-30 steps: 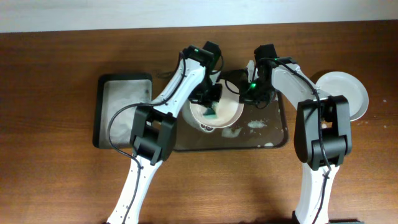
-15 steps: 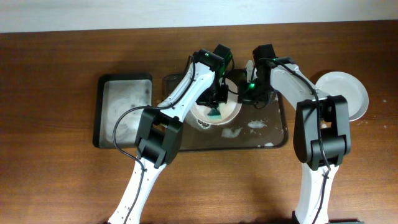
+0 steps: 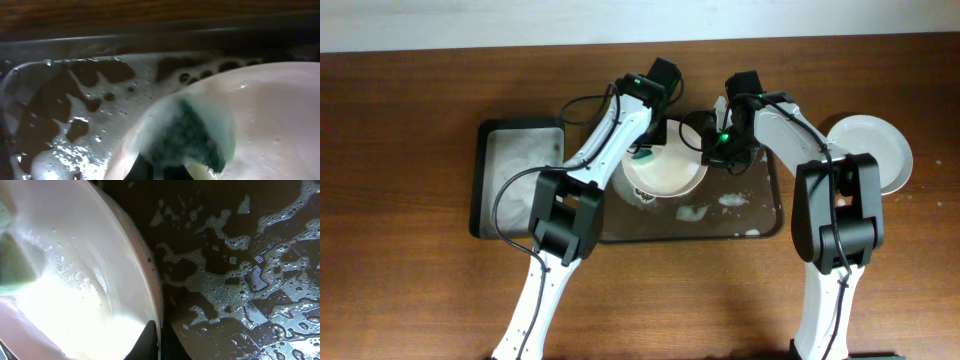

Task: Clean dirty plates on tray and stack at the side
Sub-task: 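Keep scrubbing the plate interior with the sponge while right gripper holds rim, then lift the sponge and scrub the plate again near its left side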

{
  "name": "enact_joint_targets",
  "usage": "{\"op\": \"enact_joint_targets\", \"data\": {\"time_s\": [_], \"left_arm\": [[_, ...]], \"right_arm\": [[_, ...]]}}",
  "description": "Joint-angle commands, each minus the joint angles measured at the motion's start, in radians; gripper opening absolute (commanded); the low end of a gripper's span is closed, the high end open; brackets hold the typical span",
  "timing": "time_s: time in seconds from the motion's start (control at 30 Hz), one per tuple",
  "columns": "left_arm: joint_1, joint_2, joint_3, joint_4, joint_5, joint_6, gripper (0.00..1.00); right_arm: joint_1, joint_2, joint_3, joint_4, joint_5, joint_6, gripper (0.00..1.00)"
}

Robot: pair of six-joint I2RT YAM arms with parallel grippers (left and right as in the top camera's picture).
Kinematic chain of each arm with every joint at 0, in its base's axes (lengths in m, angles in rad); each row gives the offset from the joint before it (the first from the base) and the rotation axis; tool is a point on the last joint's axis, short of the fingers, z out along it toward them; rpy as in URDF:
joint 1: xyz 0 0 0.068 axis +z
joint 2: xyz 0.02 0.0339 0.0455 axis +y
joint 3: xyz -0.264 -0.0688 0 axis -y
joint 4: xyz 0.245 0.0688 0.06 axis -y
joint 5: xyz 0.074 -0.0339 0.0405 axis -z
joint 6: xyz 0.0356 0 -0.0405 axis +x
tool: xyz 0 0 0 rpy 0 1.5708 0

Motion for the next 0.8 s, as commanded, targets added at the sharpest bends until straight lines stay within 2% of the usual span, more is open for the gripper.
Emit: {"op": "enact_joint_targets", "data": {"time_s": [0.0, 0.13, 0.23, 0.37, 0.77], "left_arm": [[0.056, 0.056, -0.028, 0.004, -0.106, -0.016, 0.01], [0.061, 0.055, 0.004, -0.096, -0.058, 0.045, 0.01], [0.062, 0.055, 0.043, -0.187, -0.060, 0.053, 0.01], [0.062, 0.055, 0.085, -0.235, -0.063, 0.052, 0.01], [0.062, 0.055, 0.371, -0.428, -0.076, 0.052, 0.01]], "right_arm": [[-0.005, 0.009, -0.016, -0.008, 0.013, -0.011, 0.04], [-0.005, 0.009, -0.016, -0.007, 0.013, -0.011, 0.04], [-0.005, 0.009, -0.016, -0.005, 0.013, -0.010, 0.04], [-0.005, 0.009, -0.016, -0.005, 0.013, -0.010, 0.04], [-0.005, 0.009, -0.016, -0.005, 0.013, -0.011, 0.04]]}}
